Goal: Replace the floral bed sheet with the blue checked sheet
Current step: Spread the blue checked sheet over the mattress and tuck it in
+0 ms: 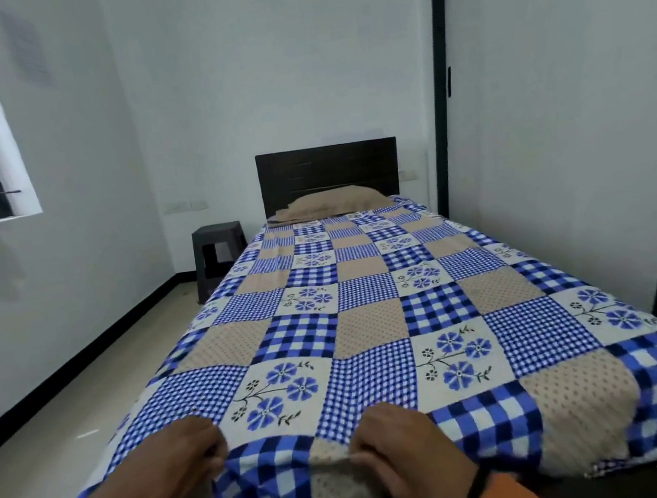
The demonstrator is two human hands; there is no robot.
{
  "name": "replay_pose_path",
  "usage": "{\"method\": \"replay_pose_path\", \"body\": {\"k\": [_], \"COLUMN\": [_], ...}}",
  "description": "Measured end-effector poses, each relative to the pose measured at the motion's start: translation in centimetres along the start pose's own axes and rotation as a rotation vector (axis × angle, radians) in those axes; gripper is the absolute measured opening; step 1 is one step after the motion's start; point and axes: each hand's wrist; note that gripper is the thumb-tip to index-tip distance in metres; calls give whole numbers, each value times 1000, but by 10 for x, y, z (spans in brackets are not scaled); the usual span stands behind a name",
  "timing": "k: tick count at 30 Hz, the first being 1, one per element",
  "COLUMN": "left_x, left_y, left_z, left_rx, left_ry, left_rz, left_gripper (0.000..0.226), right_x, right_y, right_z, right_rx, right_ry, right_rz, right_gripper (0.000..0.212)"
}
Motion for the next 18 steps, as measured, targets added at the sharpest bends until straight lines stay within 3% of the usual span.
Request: {"method": "replay_pose_path", "body": {"k": [3,6,13,15,18], "left_x": [-5,-7,-57,-63,-68], "left_y": [2,0,54,59,59], "left_z": [1,6,28,35,36], "left_rx": [-120,-148,29,60,27], "left_ry": [-90,-89,-139,-145,-189], "left_rz": [117,93,-393,-435,-395], "left_gripper": [21,20,37,32,15], "right_x": [-8,-16,-40,-37,-35], "right_y": [3,-16,-83,-97,-108], "right_z": [-1,3,78,97,113], "right_rx": [-118,-191,-129,-119,-73], "right_ry": [8,130,308,332,360], "right_rz": [70,126,-33,-49,-70], "right_gripper": [22,21,48,41,14]}}
Point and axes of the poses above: each hand's wrist, its own y-axis away from the middle knuckle, its own z-axis out of the palm, x = y × z, and after that the axes turned 15 degrees about -y, right-handed
